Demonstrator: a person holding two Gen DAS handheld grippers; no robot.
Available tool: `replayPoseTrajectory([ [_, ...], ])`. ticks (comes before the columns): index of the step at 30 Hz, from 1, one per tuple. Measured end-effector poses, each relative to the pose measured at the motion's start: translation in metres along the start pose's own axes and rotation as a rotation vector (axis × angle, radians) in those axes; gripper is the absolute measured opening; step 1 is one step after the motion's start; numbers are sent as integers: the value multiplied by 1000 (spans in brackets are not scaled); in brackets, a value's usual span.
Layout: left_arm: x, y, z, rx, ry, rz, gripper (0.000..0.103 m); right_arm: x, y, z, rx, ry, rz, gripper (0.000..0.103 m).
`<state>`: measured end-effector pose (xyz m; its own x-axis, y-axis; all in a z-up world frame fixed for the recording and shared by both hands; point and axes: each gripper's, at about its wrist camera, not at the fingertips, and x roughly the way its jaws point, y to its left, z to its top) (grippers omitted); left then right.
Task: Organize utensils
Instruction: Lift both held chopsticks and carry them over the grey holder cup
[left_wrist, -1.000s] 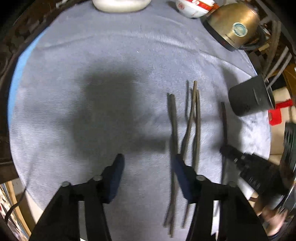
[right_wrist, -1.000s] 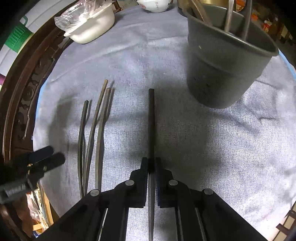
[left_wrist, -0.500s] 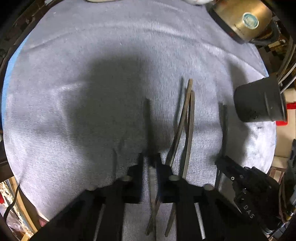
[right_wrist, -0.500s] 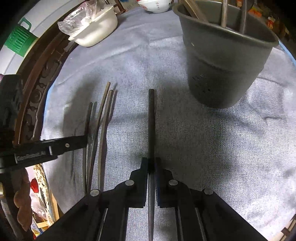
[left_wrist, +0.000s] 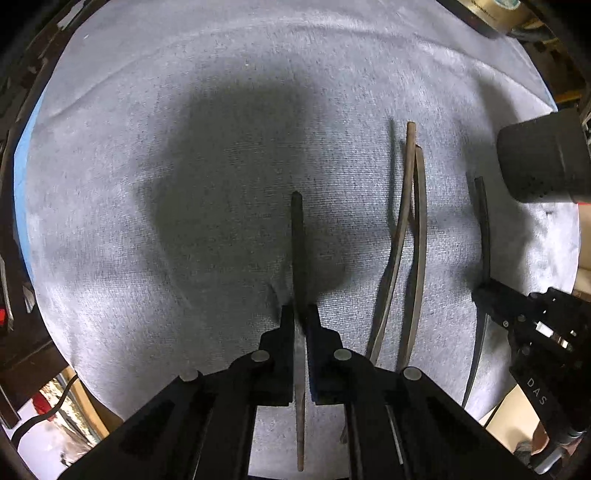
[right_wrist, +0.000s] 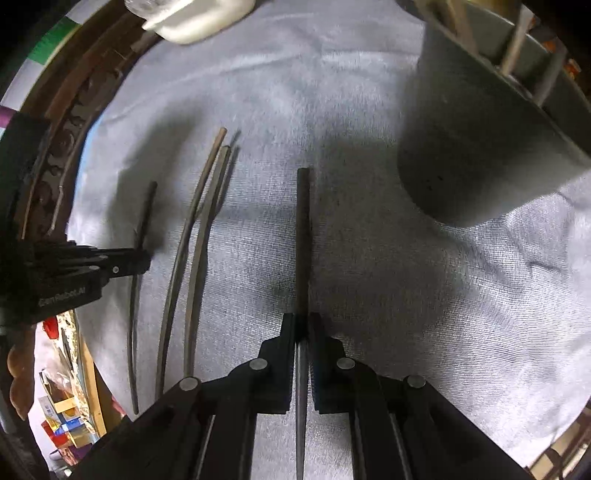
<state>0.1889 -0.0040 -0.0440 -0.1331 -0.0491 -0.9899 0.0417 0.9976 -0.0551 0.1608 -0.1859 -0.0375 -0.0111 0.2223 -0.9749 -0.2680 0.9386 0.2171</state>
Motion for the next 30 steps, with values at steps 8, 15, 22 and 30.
replayPoseTrajectory([
  [8,1,9,5,3,-2,-60,6,7,16,19,-7,84,-61,9],
  [15,-20,34,-22,-47,-132,-152,6,-6,19,-5,23,-59,-13,7],
  [22,-88,49,-67,-116,-528,-164,6,-69,5,-53,142,-461,40,7],
  [30,-125,42,-99,-176,-976,-11,6,-114,-8,-87,254,-896,-101,7],
])
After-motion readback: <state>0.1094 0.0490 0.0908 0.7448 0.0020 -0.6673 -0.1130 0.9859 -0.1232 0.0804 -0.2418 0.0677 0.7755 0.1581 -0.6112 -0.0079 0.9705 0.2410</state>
